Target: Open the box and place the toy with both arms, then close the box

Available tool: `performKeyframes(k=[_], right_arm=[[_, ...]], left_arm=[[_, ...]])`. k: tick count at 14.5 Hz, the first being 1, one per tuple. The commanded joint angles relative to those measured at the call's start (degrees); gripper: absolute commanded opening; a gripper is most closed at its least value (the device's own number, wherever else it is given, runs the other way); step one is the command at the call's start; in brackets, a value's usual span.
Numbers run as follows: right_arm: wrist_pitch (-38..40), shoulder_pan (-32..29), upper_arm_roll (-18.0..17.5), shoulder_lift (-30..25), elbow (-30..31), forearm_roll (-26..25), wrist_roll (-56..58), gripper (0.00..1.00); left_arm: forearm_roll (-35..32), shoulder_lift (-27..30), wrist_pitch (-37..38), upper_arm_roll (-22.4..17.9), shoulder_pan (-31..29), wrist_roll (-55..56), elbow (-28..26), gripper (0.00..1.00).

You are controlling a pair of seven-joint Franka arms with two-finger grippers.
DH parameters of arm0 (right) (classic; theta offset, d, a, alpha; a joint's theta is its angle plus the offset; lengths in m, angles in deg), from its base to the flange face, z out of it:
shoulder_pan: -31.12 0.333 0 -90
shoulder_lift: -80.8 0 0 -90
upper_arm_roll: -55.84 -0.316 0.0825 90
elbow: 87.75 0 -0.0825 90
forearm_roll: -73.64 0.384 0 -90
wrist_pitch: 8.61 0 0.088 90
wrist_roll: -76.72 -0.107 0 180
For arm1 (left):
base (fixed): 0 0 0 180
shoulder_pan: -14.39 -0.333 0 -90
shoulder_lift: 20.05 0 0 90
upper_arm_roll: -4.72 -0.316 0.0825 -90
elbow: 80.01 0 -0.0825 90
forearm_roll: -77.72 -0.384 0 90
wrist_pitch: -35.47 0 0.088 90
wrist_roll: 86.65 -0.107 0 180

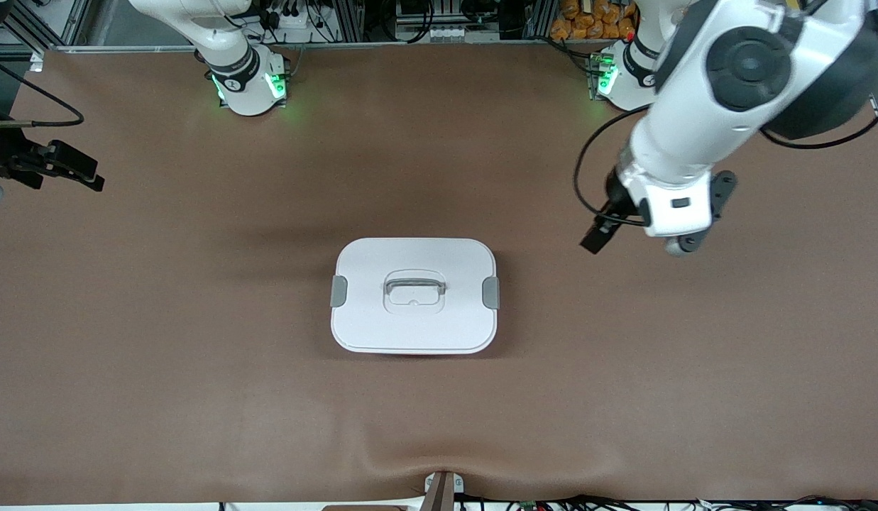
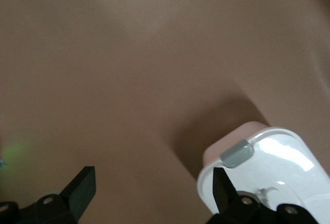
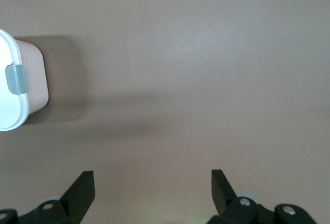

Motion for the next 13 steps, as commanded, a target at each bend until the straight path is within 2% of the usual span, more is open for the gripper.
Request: performKeyframes(k=[1,6,8,13], right_arm=[[0.9,-0.5,-0.6,0.5,-1.3,-1.0,-1.1,1.00],[0.8,-0.5,-0.6,0.6,-1.3,-1.0,-1.1,1.00],[0.8,-0.5,-0.6,0.6,-1.3,-1.0,-1.1,1.00],[0.8,-0.5,-0.6,0.6,-1.3,-1.0,-1.1,1.00]], left_arm=[[1.5,3.6,1.5,0.5,-5.4,-10.6,-3.7,1.00],[1.4,8.1,1.7,0.3,-11.9,-31.4,-8.1,1.00],[1.4,8.6,1.8,0.4,-14.8,-39.5,-8.1,1.00],[0.6,11.3,2.1,0.1,-17.2,-54.1,-10.1,1.00]])
